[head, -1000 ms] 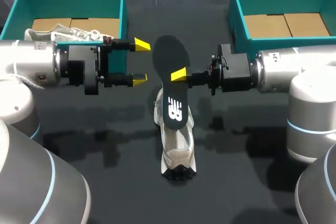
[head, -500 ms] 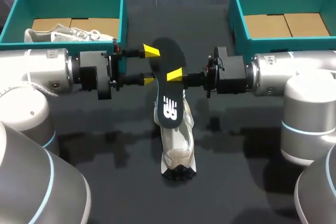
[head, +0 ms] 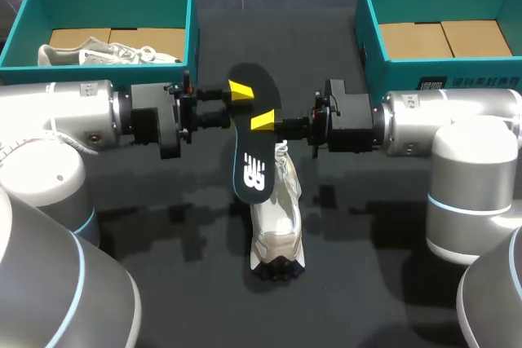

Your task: Take the shoe out of the shoebox, open the shoe tongue, remove and reinsert the insole, then place the shoe into the shoebox

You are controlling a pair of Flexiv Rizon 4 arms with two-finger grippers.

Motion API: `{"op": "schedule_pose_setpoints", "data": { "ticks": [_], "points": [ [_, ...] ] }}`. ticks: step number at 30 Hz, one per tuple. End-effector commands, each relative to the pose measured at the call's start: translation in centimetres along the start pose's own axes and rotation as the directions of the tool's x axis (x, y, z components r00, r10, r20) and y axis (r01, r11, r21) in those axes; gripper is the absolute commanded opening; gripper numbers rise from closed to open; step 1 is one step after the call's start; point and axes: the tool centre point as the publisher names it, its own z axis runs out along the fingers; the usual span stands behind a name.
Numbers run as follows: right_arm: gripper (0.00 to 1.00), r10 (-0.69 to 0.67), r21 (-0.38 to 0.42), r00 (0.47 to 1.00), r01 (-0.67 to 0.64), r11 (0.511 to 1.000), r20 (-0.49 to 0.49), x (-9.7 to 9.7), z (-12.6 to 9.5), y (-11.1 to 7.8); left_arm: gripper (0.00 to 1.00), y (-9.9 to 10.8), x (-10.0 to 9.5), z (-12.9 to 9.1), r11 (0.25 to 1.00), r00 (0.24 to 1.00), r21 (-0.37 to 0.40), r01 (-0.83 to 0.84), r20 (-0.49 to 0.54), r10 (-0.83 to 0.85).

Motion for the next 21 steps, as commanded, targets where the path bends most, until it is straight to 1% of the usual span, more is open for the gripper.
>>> {"op": "schedule_pose_setpoints", "data": {
  "ticks": [1, 2, 5, 9, 11, 18, 21],
  "points": [
    [0.0, 0.001, 0.0, 1.0, -0.001, 1.0, 0.007, 0.0, 0.3, 0.0, 0.33, 0.2, 0.1, 0.4, 1.0, 1.0, 0.003, -0.001, -0.005, 0.001],
    [0.0, 0.001, 0.0, 1.0, -0.001, 1.0, 0.007, 0.0, 0.3, 0.0, 0.31, 0.2, 0.1, 0.4, 1.0, 1.0, 0.005, -0.001, -0.006, 0.001],
    [0.0, 0.001, -0.001, 1.0, -0.001, 1.0, 0.004, 0.0, 0.3, -0.1, 0.23, 0.1, 0.2, 0.5, 1.0, 1.0, 0.008, -0.001, -0.009, 0.001],
    [0.0, 0.001, 0.001, 1.0, -0.001, 1.0, -0.001, -0.1, 0.3, -0.1, 0.18, 0.1, 0.4, 0.6, 1.0, 1.0, 0.012, -0.002, -0.013, 0.002],
    [0.0, 0.001, 0.004, 1.0, -0.001, 1.0, -0.001, -0.1, 0.3, -0.1, 0.17, 0.1, 0.5, 0.7, 1.0, 1.0, 0.018, -0.004, -0.019, 0.004],
    [0.0, 0.005, 0.008, 1.0, -0.005, 1.0, -0.003, -0.1, 0.3, -0.1, 0.21, 0.0, 1.0, 0.8, 0.999, 0.999, 0.032, -0.013, -0.032, 0.014],
    [0.0, 0.004, 0.008, 1.0, -0.004, 1.0, -0.004, 0.0, 0.3, -0.1, 0.17, 0.0, 1.1, 0.8, 0.999, 0.999, 0.034, -0.018, -0.036, 0.02]
  ]
}}
